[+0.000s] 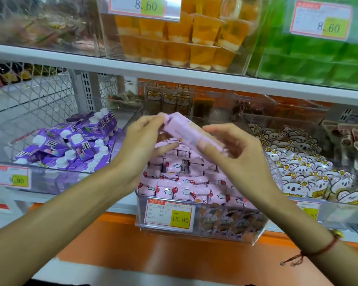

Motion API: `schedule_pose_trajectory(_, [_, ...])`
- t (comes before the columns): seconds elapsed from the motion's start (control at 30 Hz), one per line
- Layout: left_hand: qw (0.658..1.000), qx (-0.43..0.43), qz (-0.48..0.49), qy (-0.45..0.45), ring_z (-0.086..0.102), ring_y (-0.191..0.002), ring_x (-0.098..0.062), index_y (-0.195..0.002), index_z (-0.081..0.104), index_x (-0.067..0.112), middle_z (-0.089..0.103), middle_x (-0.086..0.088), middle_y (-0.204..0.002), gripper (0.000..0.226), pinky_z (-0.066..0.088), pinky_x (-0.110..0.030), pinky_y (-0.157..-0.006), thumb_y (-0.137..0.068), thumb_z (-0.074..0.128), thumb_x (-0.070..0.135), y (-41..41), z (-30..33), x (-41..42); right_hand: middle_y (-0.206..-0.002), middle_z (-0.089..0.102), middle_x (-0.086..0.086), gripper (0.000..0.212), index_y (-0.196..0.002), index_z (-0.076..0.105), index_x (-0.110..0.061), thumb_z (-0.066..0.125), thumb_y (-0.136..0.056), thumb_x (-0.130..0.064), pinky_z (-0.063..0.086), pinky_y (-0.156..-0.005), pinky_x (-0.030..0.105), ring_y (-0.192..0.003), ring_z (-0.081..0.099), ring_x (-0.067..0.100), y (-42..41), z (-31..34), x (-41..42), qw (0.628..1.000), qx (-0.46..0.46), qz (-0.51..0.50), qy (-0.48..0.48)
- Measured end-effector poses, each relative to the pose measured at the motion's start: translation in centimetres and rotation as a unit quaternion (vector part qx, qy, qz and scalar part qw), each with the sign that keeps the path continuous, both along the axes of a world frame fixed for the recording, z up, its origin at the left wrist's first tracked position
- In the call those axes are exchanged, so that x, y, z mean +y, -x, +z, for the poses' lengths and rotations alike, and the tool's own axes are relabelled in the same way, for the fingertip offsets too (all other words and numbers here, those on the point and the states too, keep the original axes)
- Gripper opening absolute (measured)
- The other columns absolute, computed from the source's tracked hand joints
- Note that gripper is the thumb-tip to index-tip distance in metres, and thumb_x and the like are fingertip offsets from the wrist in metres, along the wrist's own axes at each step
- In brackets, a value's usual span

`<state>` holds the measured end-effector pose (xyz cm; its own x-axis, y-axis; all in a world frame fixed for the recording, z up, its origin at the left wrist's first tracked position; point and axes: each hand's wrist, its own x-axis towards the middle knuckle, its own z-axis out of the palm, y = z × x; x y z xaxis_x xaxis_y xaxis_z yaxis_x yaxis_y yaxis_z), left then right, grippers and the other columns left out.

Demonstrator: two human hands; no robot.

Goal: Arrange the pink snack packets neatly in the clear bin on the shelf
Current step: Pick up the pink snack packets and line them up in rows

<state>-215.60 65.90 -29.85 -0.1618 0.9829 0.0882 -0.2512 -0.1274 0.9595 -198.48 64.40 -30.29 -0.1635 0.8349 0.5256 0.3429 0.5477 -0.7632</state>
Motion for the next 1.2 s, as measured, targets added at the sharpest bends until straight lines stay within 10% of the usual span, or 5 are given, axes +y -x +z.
schedule_pose_trajectory(0.17, [0.975, 0.165, -0.138, -0.055, 0.064, -0.104, -0.004, -0.118, 0.060, 0.027, 0.069, 0.007, -0.112, 0.028, 0.053, -0.023, -0.088, -0.091, 0.058, 0.033, 1.2, 0.6, 0.4, -0.075, 0.073, 0.007, 0.023, -0.088, 0.075, -0.012, 0.065, -0.082, -0.032, 0.055, -0.061, 0.019, -0.071, 0.070, 0.016, -0.8, 0.4, 0.6, 0.942, 0.193, 0.043, 0.271])
schedule_pose_trajectory(0.53, [0.945, 0.272, -0.055, -0.175, 0.065, -0.088, 0.005, -0.108, 0.059, 0.025, 0.066, 0.013, -0.101, 0.029, 0.048, -0.006, -0.073, -0.081, 0.070, 0.023, 1.5, 0.1, 0.9, -0.095, 0.072, -0.001, 0.052, -0.114, 0.063, -0.016, 0.074, -0.065, -0.027, 0.052, -0.069, 0.016, -0.082, 0.066, 0.008, -1.0, 0.0, 1.3, 0.938, 0.229, 0.053, 0.254])
schedule_pose_trajectory(0.7, [0.727, 0.652, -0.023, -0.217, 0.049, -0.106, -0.001, -0.117, 0.057, 0.034, 0.059, 0.015, -0.117, 0.040, 0.044, -0.025, -0.089, -0.079, 0.069, 0.042, 3.8, -0.5, 1.9, -0.099, 0.071, 0.001, 0.041, -0.116, 0.059, -0.008, 0.074, -0.078, -0.017, 0.052, -0.071, 0.017, -0.086, 0.067, 0.010, -1.8, -0.4, 1.9, 0.936, 0.268, -0.052, 0.220])
schedule_pose_trajectory(0.83, [0.620, 0.748, -0.095, -0.217, 0.053, -0.107, -0.009, -0.117, 0.060, 0.037, 0.063, 0.015, -0.116, 0.037, 0.044, -0.029, -0.083, -0.083, 0.061, 0.052, 3.2, -1.1, 2.3, -0.101, 0.069, -0.003, 0.047, -0.114, 0.050, -0.018, 0.076, -0.076, -0.022, 0.051, -0.078, 0.023, -0.088, 0.069, 0.010, -2.0, -0.9, 2.2, 0.946, 0.239, -0.120, 0.181])
schedule_pose_trajectory(1.2, [0.645, 0.733, -0.115, -0.184, 0.062, -0.097, -0.005, -0.107, 0.069, 0.039, 0.069, 0.017, -0.107, 0.025, 0.037, -0.023, -0.066, -0.082, 0.070, 0.038, 3.6, -0.6, 3.1, -0.075, 0.063, -0.010, 0.025, -0.084, 0.051, -0.018, 0.075, -0.079, -0.018, 0.045, -0.056, 0.013, -0.063, 0.056, 0.002, -0.3, -0.9, 2.8, 0.995, -0.042, -0.082, 0.024])
